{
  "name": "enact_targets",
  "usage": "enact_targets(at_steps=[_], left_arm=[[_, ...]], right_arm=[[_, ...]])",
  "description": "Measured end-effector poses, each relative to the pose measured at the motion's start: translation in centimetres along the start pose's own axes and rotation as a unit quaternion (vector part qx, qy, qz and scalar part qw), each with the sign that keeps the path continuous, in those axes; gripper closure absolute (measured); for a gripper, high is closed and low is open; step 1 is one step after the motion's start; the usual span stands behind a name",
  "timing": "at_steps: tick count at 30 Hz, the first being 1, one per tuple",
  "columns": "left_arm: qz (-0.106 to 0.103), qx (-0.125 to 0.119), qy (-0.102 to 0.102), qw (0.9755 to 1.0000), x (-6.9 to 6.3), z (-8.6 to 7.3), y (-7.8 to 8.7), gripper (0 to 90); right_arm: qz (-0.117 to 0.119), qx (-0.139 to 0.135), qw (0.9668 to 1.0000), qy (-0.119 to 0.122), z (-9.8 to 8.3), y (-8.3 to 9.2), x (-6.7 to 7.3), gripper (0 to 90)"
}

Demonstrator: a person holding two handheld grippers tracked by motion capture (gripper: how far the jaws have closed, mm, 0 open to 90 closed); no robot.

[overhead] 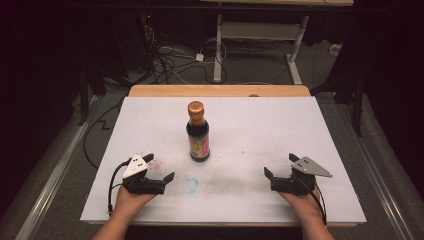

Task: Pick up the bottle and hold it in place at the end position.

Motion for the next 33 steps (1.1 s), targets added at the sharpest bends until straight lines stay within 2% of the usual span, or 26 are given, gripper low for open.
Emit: enact_targets(at_steps=[8, 15, 19, 20, 26, 33], left_arm=[[-0.028, -0.007, 0.010, 0.9995, -0.8, 0.7, 0.4, 0.0], [-0.038, -0.012, -0.002, 0.9992, -1.5, 1.5, 0.6, 0.0], [-0.046, -0.013, 0.000, 0.9989, -1.8, 2.2, 0.4, 0.0], [-0.051, -0.013, 0.006, 0.9986, -1.7, 2.7, 0.3, 0.0], [-0.049, -0.014, 0.000, 0.9987, -1.8, 4.0, -0.2, 0.0], [-0.052, -0.021, -0.009, 0.9984, -2.2, 6.1, -1.2, 0.0]], right_arm=[[0.006, -0.004, 0.9999, 0.012, 0.3, 0.5, 0.7, 0.0], [0.008, 0.001, 0.9998, 0.017, 0.1, 0.5, 0.6, 0.0], [0.011, -0.004, 0.9997, 0.020, 0.3, 0.6, 0.7, 0.0], [0.012, -0.007, 0.9997, 0.020, 0.3, 0.6, 0.7, 0.0], [0.005, -0.015, 0.9998, 0.012, 0.6, 0.8, 0.5, 0.0], [0.002, -0.020, 0.9997, 0.015, 0.8, 1.0, 0.6, 0.0]])
Point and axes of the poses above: each handheld gripper's, and its own axes: y roughly backward along the jaws, z roughly out of its top, x roughly to its left, the point moved 10 cm from there along -y, roughly forward along the jaws, and after that the axes turned 13 degrees about x, right-handed, at the moved point
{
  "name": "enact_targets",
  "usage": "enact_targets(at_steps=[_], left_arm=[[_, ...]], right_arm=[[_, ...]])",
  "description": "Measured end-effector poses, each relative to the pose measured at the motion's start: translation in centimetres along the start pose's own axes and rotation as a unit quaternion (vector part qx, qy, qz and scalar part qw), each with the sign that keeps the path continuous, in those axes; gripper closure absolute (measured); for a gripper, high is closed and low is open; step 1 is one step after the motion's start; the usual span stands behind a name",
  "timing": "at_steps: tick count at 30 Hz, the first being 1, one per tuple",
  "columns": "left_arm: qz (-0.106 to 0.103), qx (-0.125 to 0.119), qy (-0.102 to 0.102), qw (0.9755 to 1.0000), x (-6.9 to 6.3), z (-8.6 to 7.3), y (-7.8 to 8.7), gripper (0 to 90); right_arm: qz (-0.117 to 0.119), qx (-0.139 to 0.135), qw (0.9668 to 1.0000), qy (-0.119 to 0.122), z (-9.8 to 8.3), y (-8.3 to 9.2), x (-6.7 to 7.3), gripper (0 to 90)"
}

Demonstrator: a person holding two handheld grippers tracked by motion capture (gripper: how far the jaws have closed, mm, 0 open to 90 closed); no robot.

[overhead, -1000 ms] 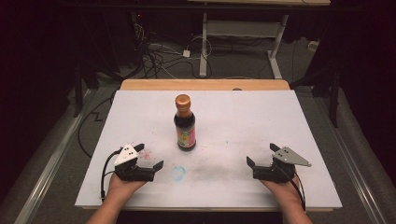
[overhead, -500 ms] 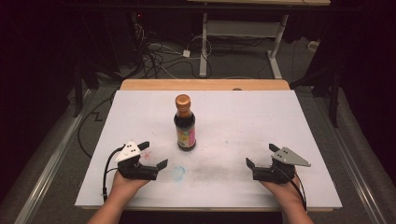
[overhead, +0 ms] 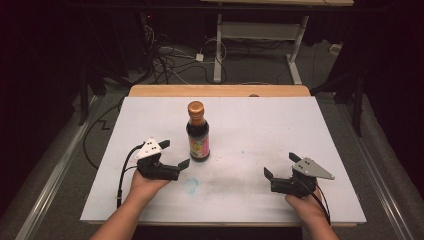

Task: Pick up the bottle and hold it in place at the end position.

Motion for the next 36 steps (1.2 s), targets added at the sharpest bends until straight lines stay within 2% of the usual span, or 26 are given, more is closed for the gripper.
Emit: enact_targets(at_steps=[6, 23, 29, 33, 36], left_arm=[[-0.007, -0.006, -0.005, 0.9999, -0.1, 1.9, -1.0, 0.0], [-0.020, 0.003, -0.018, 0.9996, 0.0, 4.4, -3.4, 4.3], [-0.027, 0.005, -0.024, 0.9993, -0.1, 4.9, -4.3, 14.2], [-0.026, 0.003, -0.032, 0.9991, -0.4, 5.3, -4.6, 16.7], [-0.016, 0.004, -0.035, 0.9993, -0.3, 5.5, -4.7, 19.4]], right_arm=[[0.000, 0.001, 1.0000, -0.002, 0.0, 0.0, -0.1, 0.0], [0.002, 0.010, 0.9999, -0.003, -0.4, -0.2, -0.2, 0.0], [0.002, 0.010, 0.9999, -0.005, -0.4, -0.2, -0.3, 0.0], [0.002, 0.010, 0.9999, -0.005, -0.4, -0.1, -0.4, 0.0], [0.002, 0.010, 0.9999, -0.006, -0.5, -0.1, -0.4, 0.0]])
Point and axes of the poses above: each handheld gripper's, and its own axes: y roughly backward along the jaws, z roughly out of its top, x roughly to its left, the point moved 10 cm from there along -y, roughly forward along the jaws, and after that the axes turned 13 degrees about x, right-handed, at the moved point
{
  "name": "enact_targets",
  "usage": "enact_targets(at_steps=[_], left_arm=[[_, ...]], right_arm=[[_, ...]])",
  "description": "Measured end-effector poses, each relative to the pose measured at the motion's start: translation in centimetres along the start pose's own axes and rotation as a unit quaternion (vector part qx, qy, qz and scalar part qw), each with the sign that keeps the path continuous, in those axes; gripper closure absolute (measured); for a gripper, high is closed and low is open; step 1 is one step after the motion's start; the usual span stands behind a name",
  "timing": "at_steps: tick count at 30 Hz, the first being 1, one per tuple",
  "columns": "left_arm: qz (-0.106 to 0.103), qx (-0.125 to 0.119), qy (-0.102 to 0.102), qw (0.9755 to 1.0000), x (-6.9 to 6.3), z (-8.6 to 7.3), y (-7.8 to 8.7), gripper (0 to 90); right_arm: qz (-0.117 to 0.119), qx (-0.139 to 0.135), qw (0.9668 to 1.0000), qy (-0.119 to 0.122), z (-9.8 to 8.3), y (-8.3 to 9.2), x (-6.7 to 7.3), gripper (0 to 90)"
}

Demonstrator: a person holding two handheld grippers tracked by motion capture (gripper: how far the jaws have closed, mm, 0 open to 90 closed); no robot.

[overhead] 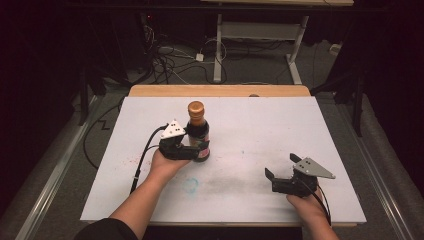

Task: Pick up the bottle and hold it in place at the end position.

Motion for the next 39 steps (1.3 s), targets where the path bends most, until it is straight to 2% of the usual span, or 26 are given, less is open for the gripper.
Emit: enact_targets(at_steps=[4, 7, 10, 17, 23, 28, 30, 39], left_arm=[[0.003, -0.003, 0.004, 1.0000, 0.3, 0.1, 0.1, 25.9], [0.005, -0.004, 0.002, 1.0000, 0.3, 0.1, 0.0, 26.9], [0.017, -0.004, -0.004, 0.9998, 0.2, 0.1, 0.1, 28.1], [0.031, 0.000, -0.001, 0.9995, 0.0, 0.7, -0.3, 29.1], [0.024, -0.015, 0.006, 0.9996, -0.2, 1.6, -0.6, 29.1], [0.023, -0.013, 0.004, 0.9997, -0.6, 2.6, -1.6, 29.0], [0.019, -0.010, 0.003, 0.9998, -0.9, 3.1, -2.5, 29.0], [0.012, -0.011, -0.002, 0.9999, -1.9, 3.8, -4.2, 28.9]], right_arm=[[0.000, -0.001, 1.0000, 0.000, 0.0, 0.0, 0.0, 0.0], [0.001, 0.000, 1.0000, -0.002, 0.0, 0.0, 0.0, 0.0], [0.001, 0.000, 1.0000, -0.003, 0.0, 0.0, -0.1, 0.0], [0.003, -0.001, 1.0000, -0.005, 0.0, 0.0, -0.1, 0.0], [0.003, -0.003, 1.0000, -0.005, 0.0, 0.1, -0.2, 0.0], [0.005, -0.003, 1.0000, -0.007, 0.0, 0.1, -0.3, 0.0], [0.005, -0.003, 1.0000, -0.007, 0.0, 0.2, -0.3, 0.0], [0.004, -0.007, 0.9999, -0.007, 0.1, 0.3, -0.4, 0.0]])
Point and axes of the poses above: each handheld gripper's, and its own axes: y roughly backward along the jaws, z roughly out of its top, x roughly to its left, the point moved 10 cm from there along -y, roughly forward along the jaws, and after that the axes turned 13 degrees about x, right-handed, at the moved point
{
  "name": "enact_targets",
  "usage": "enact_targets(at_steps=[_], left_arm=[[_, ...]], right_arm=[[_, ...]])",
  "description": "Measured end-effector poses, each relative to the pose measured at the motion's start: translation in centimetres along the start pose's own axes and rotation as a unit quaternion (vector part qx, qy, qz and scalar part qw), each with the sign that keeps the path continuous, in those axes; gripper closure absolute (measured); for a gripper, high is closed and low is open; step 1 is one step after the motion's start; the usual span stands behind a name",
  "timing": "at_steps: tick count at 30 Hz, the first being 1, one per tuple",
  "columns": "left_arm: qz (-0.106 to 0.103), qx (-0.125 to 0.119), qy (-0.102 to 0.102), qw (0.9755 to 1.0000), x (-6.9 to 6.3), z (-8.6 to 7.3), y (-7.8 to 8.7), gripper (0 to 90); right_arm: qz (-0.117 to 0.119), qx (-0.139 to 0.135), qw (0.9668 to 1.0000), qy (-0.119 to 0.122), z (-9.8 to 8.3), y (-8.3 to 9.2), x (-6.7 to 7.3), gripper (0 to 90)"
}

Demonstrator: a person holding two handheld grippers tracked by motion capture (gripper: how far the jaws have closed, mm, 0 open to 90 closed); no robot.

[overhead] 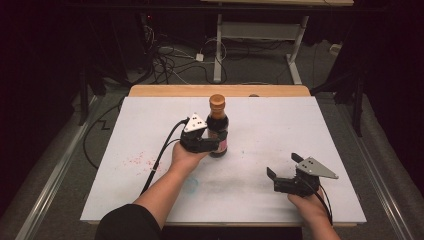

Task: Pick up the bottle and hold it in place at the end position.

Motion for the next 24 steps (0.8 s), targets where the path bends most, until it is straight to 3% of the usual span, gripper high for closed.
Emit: enact_targets(at_steps=[7, 8, 10, 11, 12, 20, 24], left_arm=[[0.000, 0.000, -0.001, 1.0000, -0.2, 0.3, -0.7, 28.9], [-0.049, -0.201, 0.223, 0.9525, -2.3, 5.4, -1.6, 28.9], [-0.049, -0.202, 0.223, 0.9524, -2.4, 5.5, -1.7, 28.9], [-0.047, -0.200, 0.220, 0.9536, -2.4, 5.4, -1.8, 28.9], [-0.048, -0.203, 0.222, 0.9525, -2.5, 5.5, -1.8, 28.8], [-0.050, -0.202, 0.217, 0.9537, -2.6, 5.3, -1.8, 28.4], [-0.053, -0.207, 0.214, 0.9531, -2.6, 5.1, -1.6, 28.2]], right_arm=[[-0.003, 0.000, 1.0000, 0.002, 0.0, -0.1, 0.0, 0.0], [-0.003, 0.000, 1.0000, 0.002, 0.0, -0.1, 0.0, 0.0], [-0.003, -0.001, 1.0000, 0.003, 0.0, 0.0, 0.0, 0.0], [-0.003, -0.001, 1.0000, 0.003, 0.0, 0.0, 0.0, 0.0], [-0.002, -0.001, 1.0000, 0.003, 0.0, 0.0, 0.0, 0.0], [0.000, -0.003, 1.0000, 0.005, 0.1, -0.1, 0.3, 0.0], [0.003, -0.005, 1.0000, 0.000, 0.4, -0.1, 0.4, 0.0]])
Point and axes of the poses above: each handheld gripper's, and its own axes: y roughly backward along the jaws, z roughly out of its top, x roughly to its left, the point moved 10 cm from there along -y, roughly forward along the jaws, and after that the axes turned 13 degrees about x, right-handed, at the moved point
